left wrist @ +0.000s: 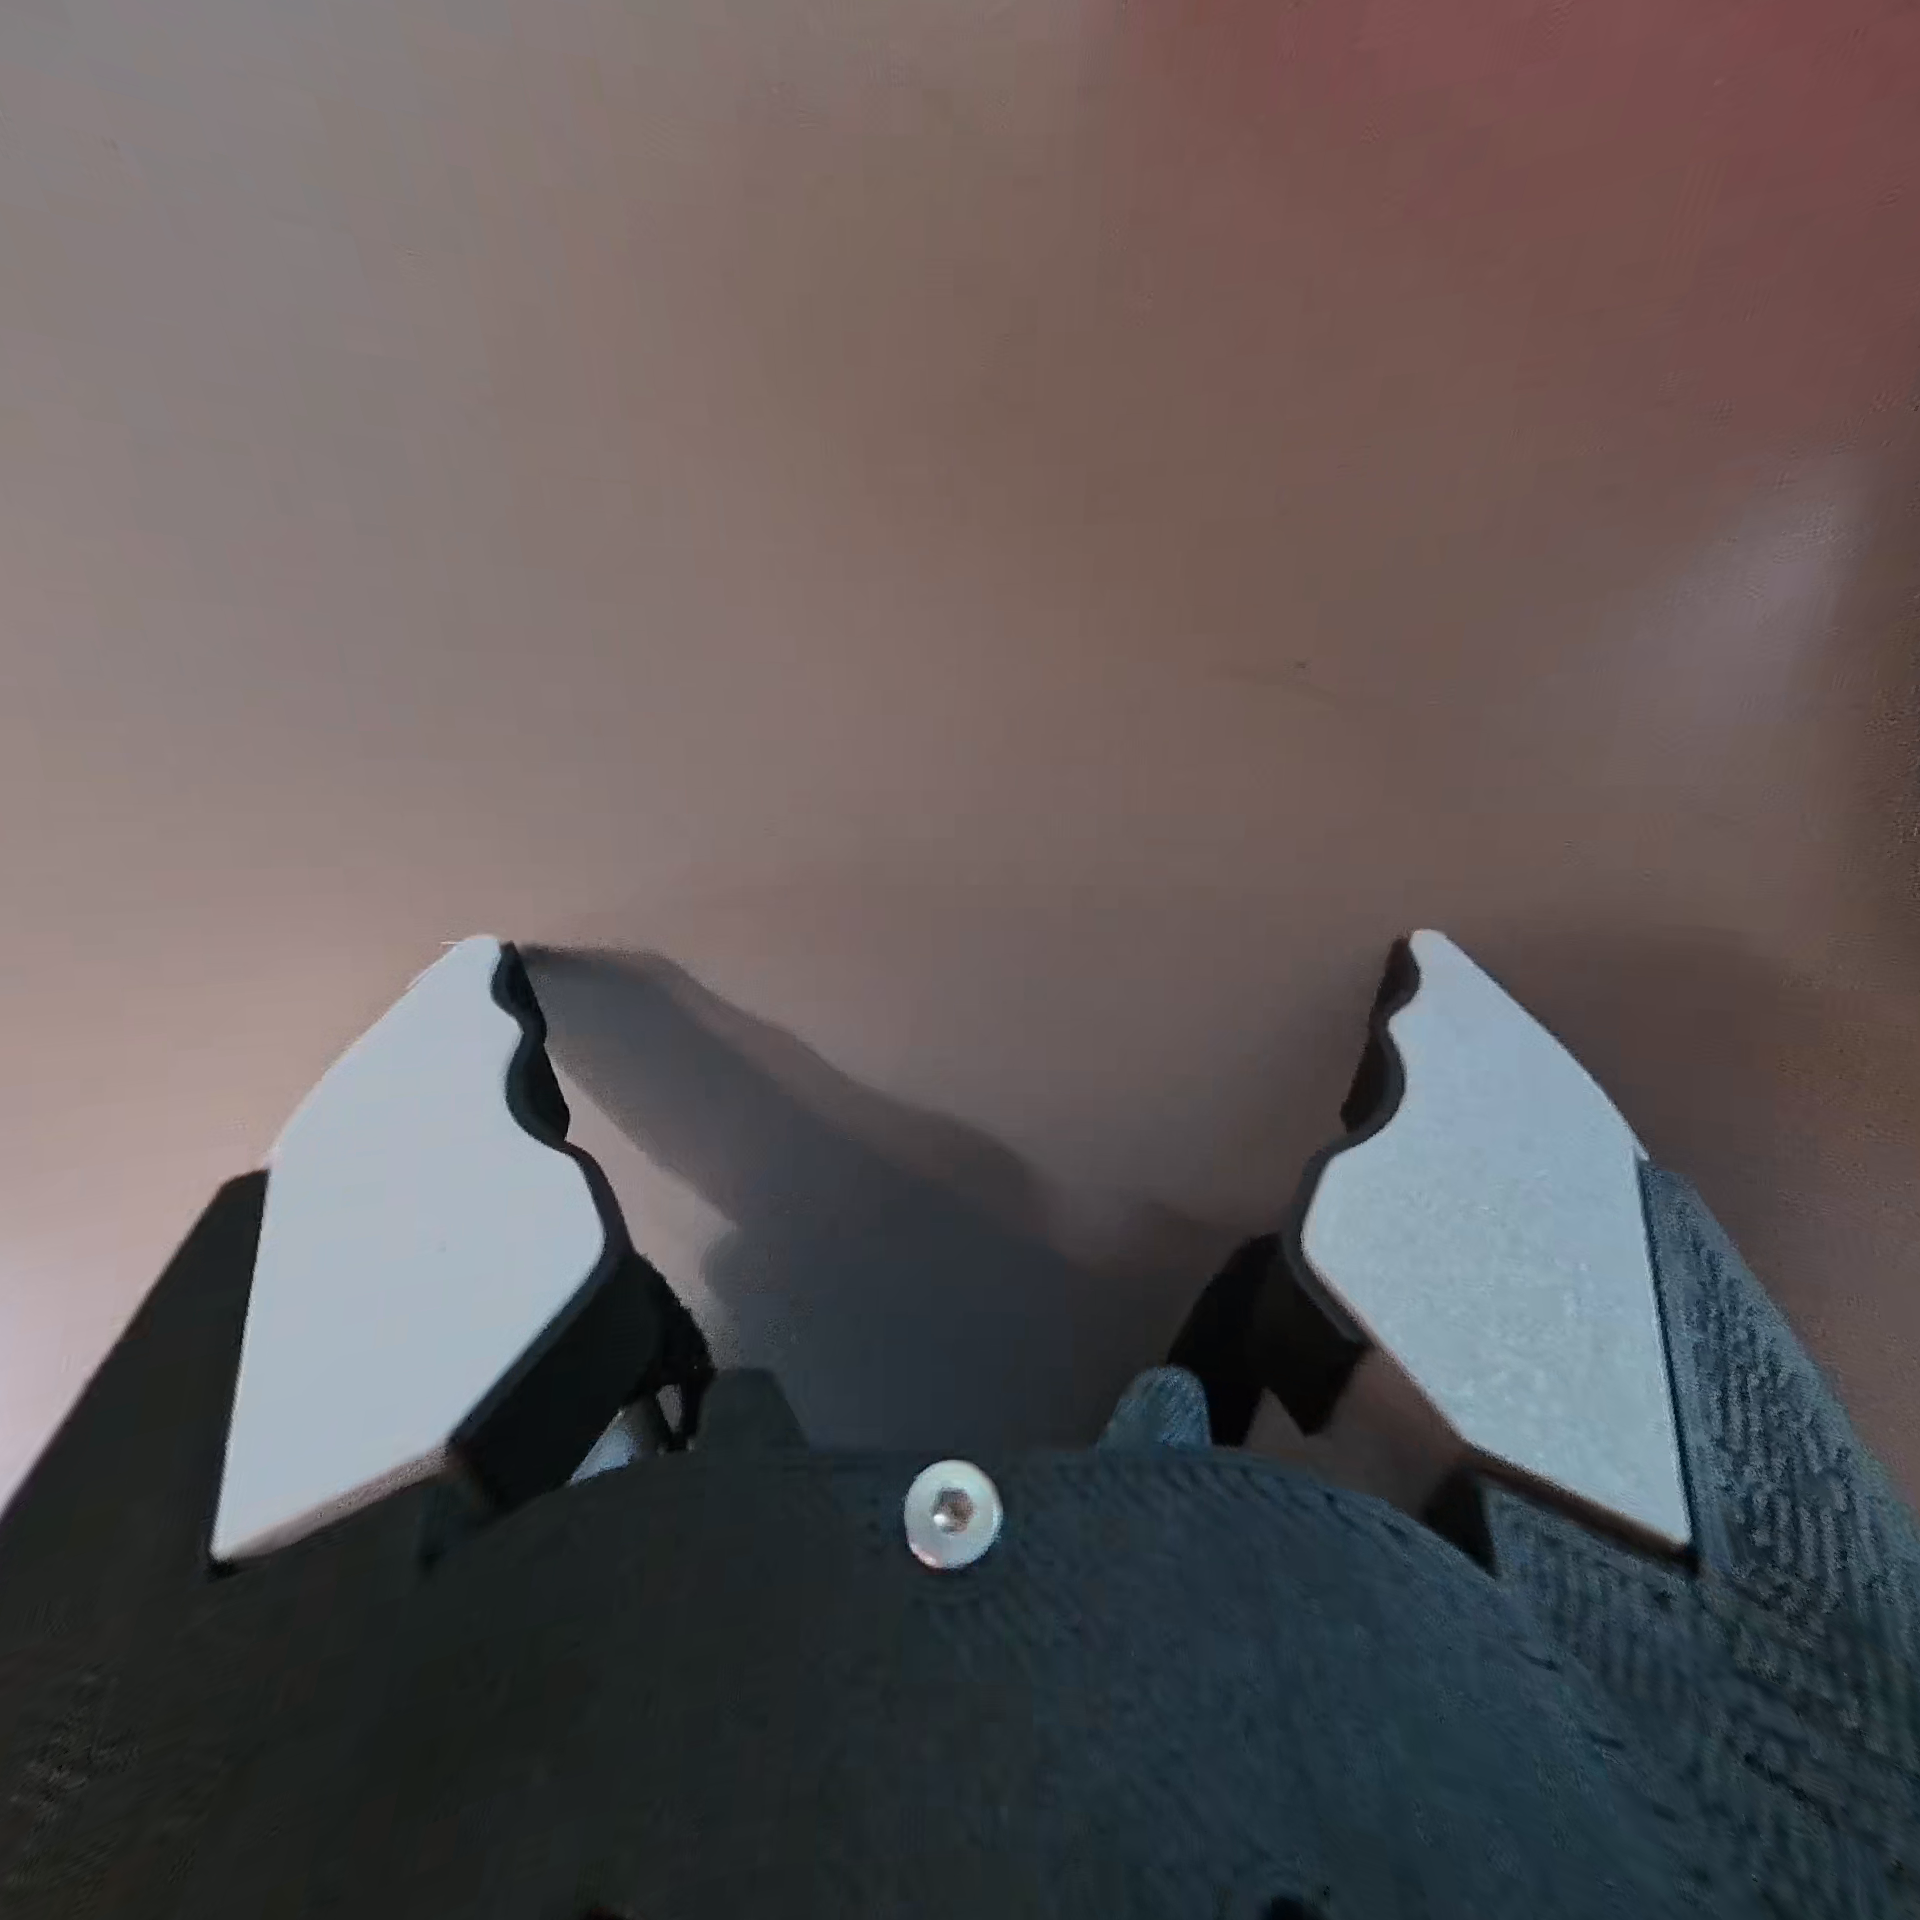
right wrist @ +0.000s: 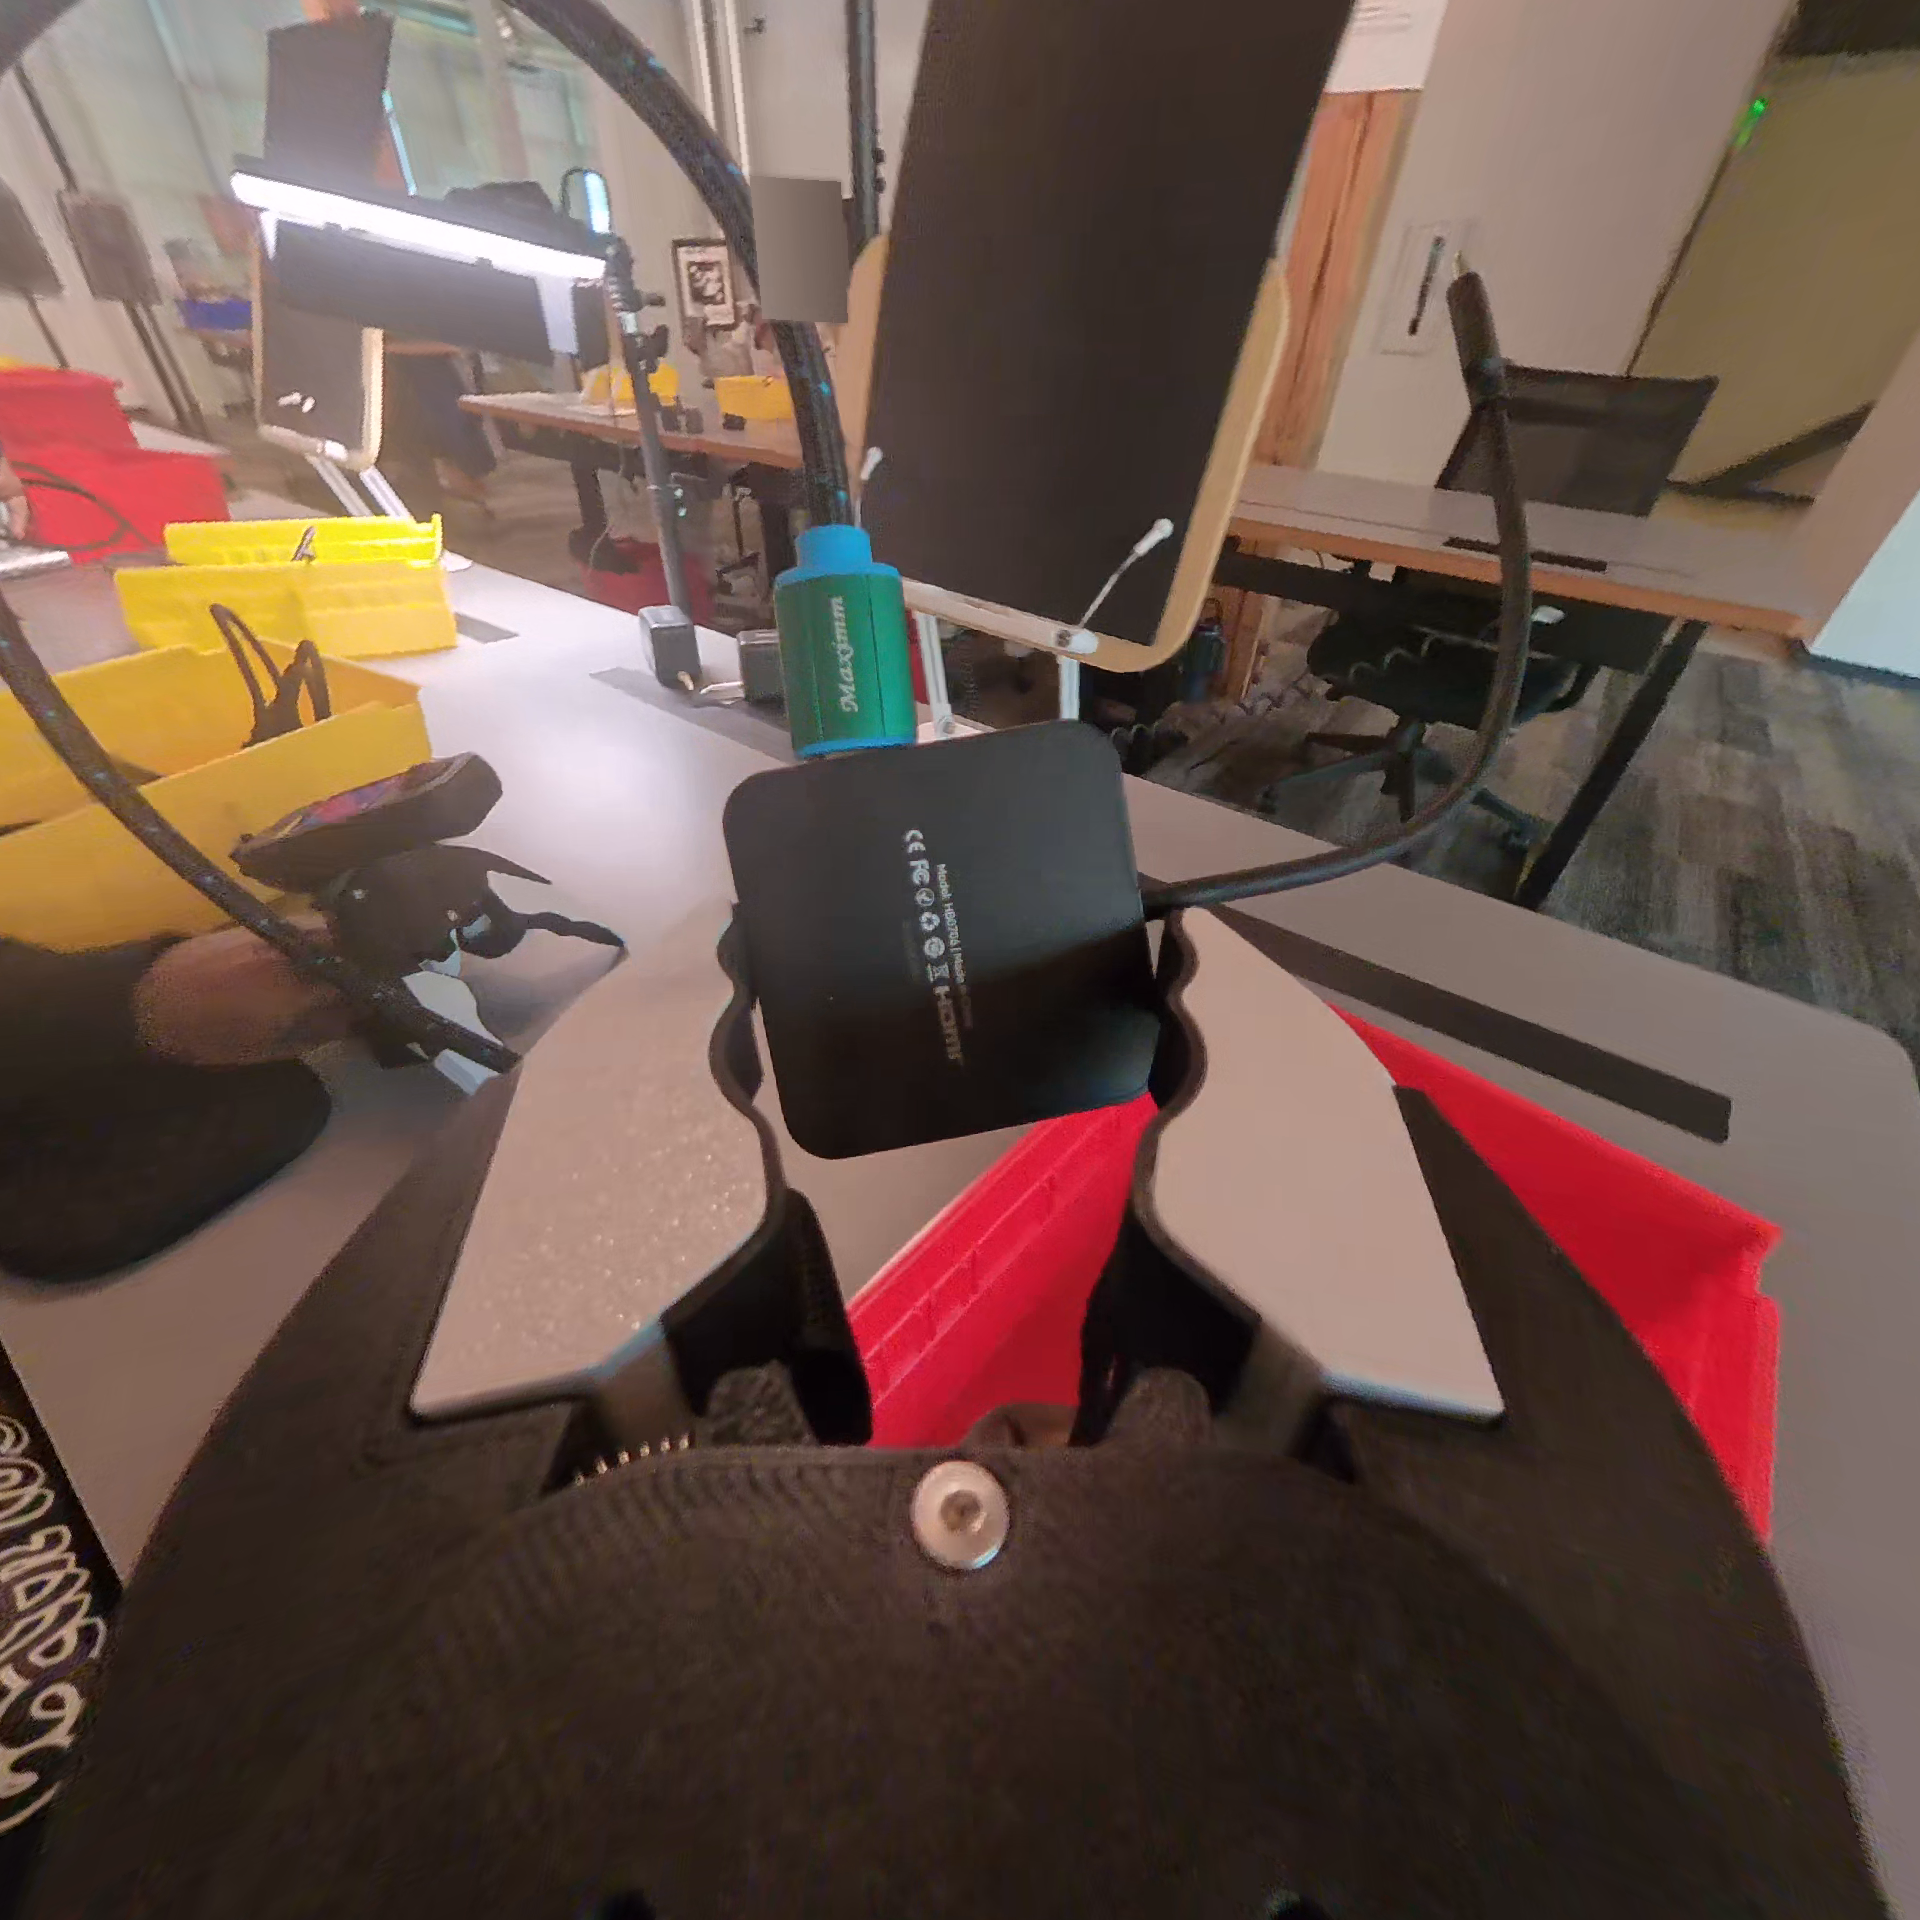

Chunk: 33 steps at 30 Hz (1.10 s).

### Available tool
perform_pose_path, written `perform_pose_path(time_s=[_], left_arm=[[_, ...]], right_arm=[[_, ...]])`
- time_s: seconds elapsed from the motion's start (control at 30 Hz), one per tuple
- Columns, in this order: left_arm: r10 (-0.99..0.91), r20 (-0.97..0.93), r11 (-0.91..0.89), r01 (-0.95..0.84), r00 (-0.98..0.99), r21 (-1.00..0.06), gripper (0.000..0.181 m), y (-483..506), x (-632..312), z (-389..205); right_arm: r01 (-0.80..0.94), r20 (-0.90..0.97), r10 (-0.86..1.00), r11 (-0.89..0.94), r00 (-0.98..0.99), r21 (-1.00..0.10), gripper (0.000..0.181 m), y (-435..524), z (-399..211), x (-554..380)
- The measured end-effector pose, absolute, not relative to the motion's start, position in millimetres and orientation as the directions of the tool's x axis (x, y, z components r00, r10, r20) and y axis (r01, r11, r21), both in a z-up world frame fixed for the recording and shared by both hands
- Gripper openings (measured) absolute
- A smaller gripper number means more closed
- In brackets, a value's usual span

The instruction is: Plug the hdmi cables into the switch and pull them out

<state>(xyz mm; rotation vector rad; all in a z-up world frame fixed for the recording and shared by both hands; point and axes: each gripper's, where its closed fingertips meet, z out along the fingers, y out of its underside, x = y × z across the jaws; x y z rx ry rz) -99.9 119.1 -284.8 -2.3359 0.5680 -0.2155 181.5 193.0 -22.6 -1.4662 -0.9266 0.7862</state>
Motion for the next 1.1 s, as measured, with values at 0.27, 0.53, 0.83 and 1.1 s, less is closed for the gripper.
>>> perform_pose_path(time_s=[0.27,0.53,0.83,1.1], left_arm=[[-0.437,-0.006,-0.658,-0.324,0.899,-0.680,0.145,120.6,-103.3,-285.0],[-0.437,-0.006,-0.658,-0.324,0.899,-0.680,0.145,120.5,-103.0,-285.0],[-0.437,-0.006,-0.658,-0.324,0.899,-0.680,0.145,120.6,-102.7,-285.0],[-0.437,-0.006,-0.658,-0.324,0.900,-0.680,0.145,120.8,-102.6,-285.0]], right_arm=[[0.139,-0.019,0.697,-0.169,0.717,-0.976,0.075,238.0,-79.7,239.3],[0.259,0.183,0.390,-0.151,0.903,-0.954,0.075,249.9,-101.8,291.6],[0.402,0.130,0.599,-0.346,0.790,-0.848,0.075,237.8,-166.8,241.2],[0.537,0.018,0.673,-0.574,0.740,-0.618,0.077,243.6,-242.3,232.5]])
